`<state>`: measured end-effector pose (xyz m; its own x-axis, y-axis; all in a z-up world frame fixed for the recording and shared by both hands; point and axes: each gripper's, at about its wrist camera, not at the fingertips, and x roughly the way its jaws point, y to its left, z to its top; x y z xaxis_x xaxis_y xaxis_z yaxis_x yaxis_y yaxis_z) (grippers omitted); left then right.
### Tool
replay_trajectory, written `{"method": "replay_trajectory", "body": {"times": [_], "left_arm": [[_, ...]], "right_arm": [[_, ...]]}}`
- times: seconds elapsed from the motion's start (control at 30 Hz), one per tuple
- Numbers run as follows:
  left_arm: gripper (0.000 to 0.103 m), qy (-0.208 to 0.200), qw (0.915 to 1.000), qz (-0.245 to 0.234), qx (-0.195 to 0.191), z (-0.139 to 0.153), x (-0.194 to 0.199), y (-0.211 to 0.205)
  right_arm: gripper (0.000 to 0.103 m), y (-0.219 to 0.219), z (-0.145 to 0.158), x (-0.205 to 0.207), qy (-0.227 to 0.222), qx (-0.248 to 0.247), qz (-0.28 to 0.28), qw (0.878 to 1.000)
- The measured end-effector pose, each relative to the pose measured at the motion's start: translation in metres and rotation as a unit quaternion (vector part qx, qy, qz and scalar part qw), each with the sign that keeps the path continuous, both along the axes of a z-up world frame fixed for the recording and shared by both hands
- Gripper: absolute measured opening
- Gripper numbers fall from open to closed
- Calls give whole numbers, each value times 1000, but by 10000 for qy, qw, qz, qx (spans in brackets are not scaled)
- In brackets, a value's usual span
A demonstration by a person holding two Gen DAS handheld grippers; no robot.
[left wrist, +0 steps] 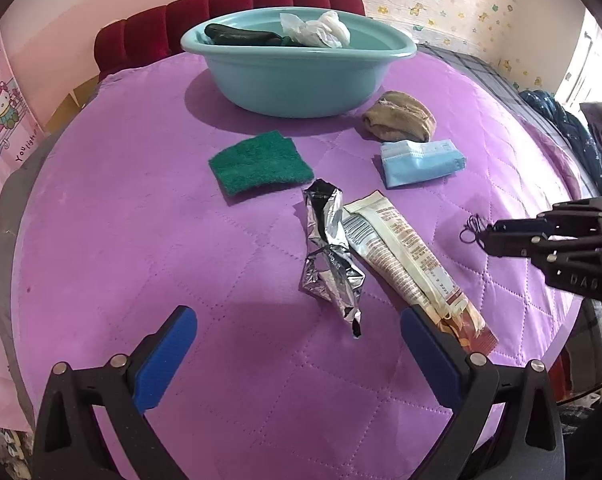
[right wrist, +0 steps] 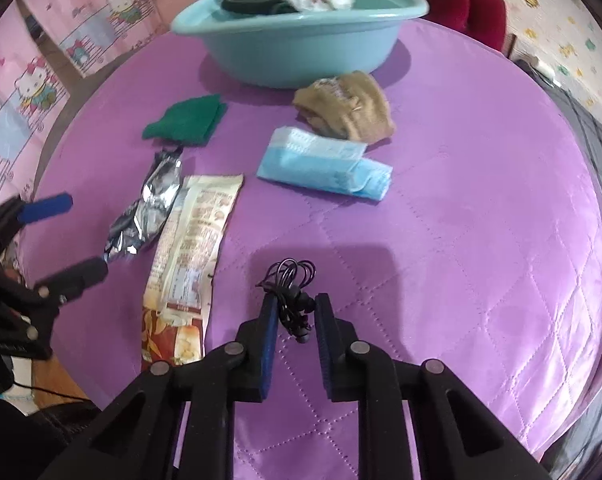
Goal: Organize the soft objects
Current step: 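Grasp the silver foil wrapper with the left tool while the right tool grasps the black cable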
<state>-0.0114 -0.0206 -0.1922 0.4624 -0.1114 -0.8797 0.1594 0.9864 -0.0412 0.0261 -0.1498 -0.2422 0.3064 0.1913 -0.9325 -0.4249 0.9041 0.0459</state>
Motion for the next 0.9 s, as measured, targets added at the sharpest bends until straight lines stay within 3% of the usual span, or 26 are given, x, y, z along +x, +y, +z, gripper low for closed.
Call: {"method": "replay_trajectory", "body": {"times": [0.53,0.6,0.63,0.67,0.7,0.8,0.9], "left_arm": [[102,191,9997,-64,-107,-12,30,-6],[94,206,9997,-105,-107,-13,33,-8],[78,229,9996,-138,-100,-13,34,-10],[51,261,9995,-158,-115,-14,34,-11],[37,341,9991,-194,-171,-16,35,-11],[34,523,9974,-343,-365,-20,38,-15],[18,558,9971,-353,-370,-18,37,-14]], "right_arm": [[14,-22,25,15,-44,332,-388,9987],[14,-25,28,14,-58,320,-397,9987],[14,-25,28,15,-62,330,-416,9986],[14,-26,28,15,-70,332,-435,9985],[14,-27,29,15,-80,316,-446,9985],[14,-27,29,17,-109,291,-467,9984],[14,-30,31,19,-125,344,-518,9980]]}}
